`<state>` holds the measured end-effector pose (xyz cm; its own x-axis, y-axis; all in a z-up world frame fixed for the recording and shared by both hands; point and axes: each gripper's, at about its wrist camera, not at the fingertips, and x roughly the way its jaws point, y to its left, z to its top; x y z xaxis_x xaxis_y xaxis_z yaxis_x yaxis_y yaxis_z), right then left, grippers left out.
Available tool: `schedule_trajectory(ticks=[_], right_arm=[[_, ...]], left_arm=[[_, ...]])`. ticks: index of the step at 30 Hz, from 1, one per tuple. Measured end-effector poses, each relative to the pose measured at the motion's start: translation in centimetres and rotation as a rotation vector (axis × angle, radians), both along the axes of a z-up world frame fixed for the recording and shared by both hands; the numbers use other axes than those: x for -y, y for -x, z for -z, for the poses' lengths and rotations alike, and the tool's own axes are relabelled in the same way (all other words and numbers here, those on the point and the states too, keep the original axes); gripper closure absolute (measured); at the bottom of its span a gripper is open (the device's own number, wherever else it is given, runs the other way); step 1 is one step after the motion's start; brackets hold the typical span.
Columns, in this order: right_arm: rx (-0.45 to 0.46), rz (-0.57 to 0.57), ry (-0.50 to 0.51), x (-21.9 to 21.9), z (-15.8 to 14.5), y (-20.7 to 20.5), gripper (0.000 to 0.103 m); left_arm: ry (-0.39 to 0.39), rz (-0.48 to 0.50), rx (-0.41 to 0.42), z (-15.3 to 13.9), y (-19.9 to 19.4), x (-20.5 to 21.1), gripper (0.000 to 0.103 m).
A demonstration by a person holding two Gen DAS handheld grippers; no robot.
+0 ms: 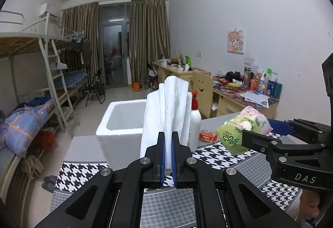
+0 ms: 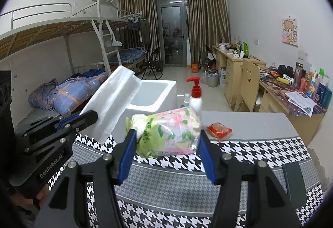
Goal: Organize soft objects
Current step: 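Carry the tissue with the left tool and the wipe pack with the right tool over the foam box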
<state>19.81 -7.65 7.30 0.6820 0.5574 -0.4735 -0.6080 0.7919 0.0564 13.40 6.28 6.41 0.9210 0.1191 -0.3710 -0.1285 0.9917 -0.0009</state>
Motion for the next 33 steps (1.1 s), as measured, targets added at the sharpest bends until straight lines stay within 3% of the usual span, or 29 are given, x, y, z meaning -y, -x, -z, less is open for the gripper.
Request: schedule_trajectory(ticks=[19,33], right_arm=[[0.018,-0.041,-0.011,-2.6,-2.4,-1.0,0.041],[0.033,-0.032,0.024,-5.0,-3.4,-2.3,0.041]], left_arm=[[-0.008,-0.050,0.040,-2.3,-1.7,-2.1,0.097],[-0.004,-0.115,0.021,-2.5,-4.3,-4.2,0.097]])
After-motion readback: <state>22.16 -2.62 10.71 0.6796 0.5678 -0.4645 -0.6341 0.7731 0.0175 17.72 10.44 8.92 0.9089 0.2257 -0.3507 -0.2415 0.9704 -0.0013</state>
